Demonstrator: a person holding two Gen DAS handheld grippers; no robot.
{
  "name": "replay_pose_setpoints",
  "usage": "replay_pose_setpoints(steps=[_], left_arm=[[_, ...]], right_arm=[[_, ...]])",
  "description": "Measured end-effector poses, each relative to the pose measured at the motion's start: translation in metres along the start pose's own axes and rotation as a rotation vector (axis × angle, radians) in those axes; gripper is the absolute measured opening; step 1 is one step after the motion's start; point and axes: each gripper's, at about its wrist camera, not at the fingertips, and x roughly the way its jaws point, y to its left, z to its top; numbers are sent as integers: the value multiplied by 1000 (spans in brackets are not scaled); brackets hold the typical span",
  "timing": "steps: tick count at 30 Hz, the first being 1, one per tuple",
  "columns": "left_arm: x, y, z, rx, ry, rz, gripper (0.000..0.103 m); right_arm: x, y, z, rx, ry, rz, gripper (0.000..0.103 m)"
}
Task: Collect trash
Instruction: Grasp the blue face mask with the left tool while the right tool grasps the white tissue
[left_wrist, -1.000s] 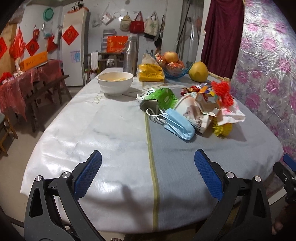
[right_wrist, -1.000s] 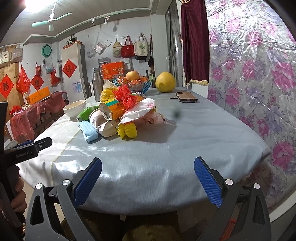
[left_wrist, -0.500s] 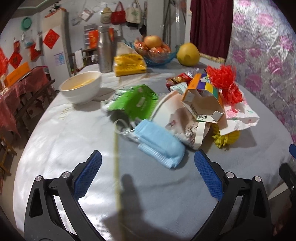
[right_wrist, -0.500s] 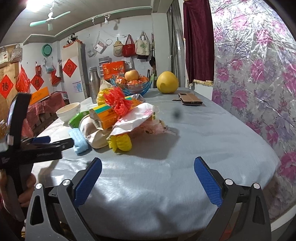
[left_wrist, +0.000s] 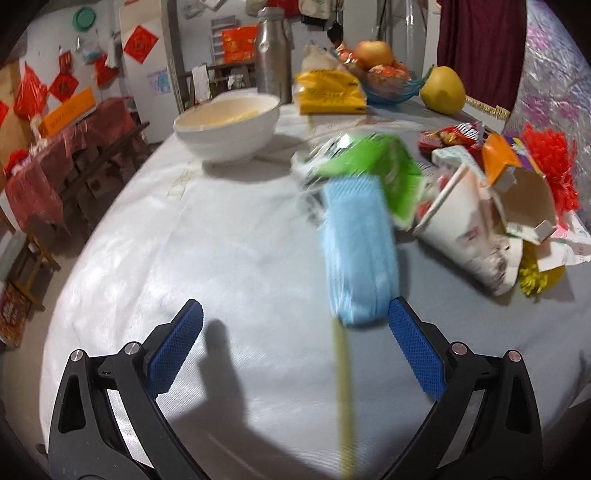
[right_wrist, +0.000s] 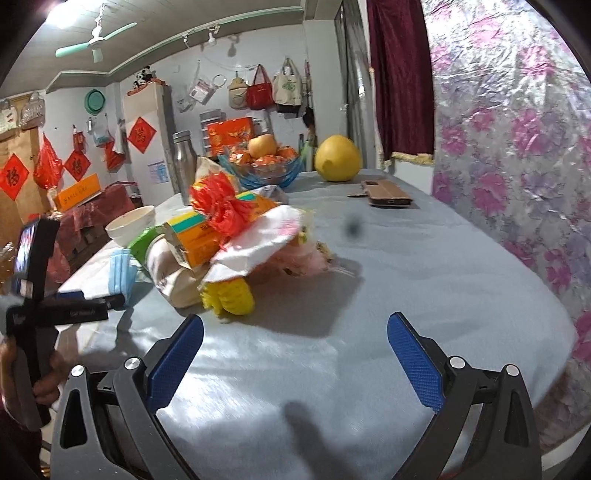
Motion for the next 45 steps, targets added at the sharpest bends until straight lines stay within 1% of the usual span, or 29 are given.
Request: replay_pose_setpoints(steps=[2, 3, 6, 8, 13, 15, 17, 18, 20, 22, 24, 25, 27, 30, 31, 33, 36, 37, 38, 39, 40, 41, 42, 43, 45], left_arm=[[-1, 4, 0, -14, -6, -12, 96], [0, 4, 1, -17, -2, -6, 96], [-1, 2, 1, 5, 0, 6, 97], [0, 2, 1, 1, 1, 4, 97], [-1, 2, 0, 8, -6, 1, 97], [0, 2, -1, 22, -16, -11, 98], [0, 4, -4, 49, -58, -43, 98], [0, 5, -3, 54, -58, -47, 98], [1, 5, -2, 55, -51, -49, 97], [0, 4, -1, 61, -41, -60, 97], [-1, 4, 0, 68, -28, -82, 97], [-2, 4, 0, 67, -28, -113, 97], [-4, 4, 2, 56, -32, -153, 97], [-5, 0, 10, 44, -30, -187, 97], [-5, -1, 13, 41, -32, -190, 97], [-3, -4, 22, 25, -29, -169, 97], [7, -11, 34, 29, 4, -173, 97], [11, -12, 36, 34, 12, -161, 93], [15, -13, 38, 32, 20, -147, 78], [18, -13, 38, 27, 34, -157, 65], [17, -12, 37, 28, 25, -146, 56], [14, -11, 36, 26, 15, -148, 44], [12, -8, 34, 19, 10, -175, 37], [9, -6, 33, 9, 2, -200, 34], [0, -1, 29, -6, -32, -219, 34]], right_arm=[[7, 5, 5, 3, 3, 32, 97], [9, 8, 7, 2, 1, 40, 97], [19, 16, 13, 2, 6, 65, 97], [29, 17, 17, 27, 25, 93, 96], [42, 8, 27, 92, 35, 134, 89], [47, 5, 30, 117, 36, 152, 86], [55, 1, 32, 143, 47, 172, 80], [61, -1, 33, 159, 59, 182, 76], [66, -3, 32, 181, 66, 200, 65], [66, -8, 31, 208, 65, 231, 27], [64, -11, 31, 217, 55, 246, 10], [60, -12, 31, 218, 44, 250, 9], [51, -14, 32, 214, 19, 252, 8], [37, -14, 37, 193, -17, 245, 8], [33, -15, 38, 183, -28, 242, 8], [25, -13, 41, 166, -46, 232, 8], [22, -15, 42, 157, -54, 224, 8], [22, -16, 43, 160, -53, 229, 8], [21, -17, 43, 163, -53, 231, 8], [20, -18, 44, 165, -56, 232, 8], [17, -20, 46, 169, -66, 233, 8], [14, -21, 47, 171, -75, 234, 8], [10, -23, 48, 172, -86, 237, 8], [8, -24, 48, 172, -94, 238, 8], [3, -24, 48, 171, -107, 244, 8]])
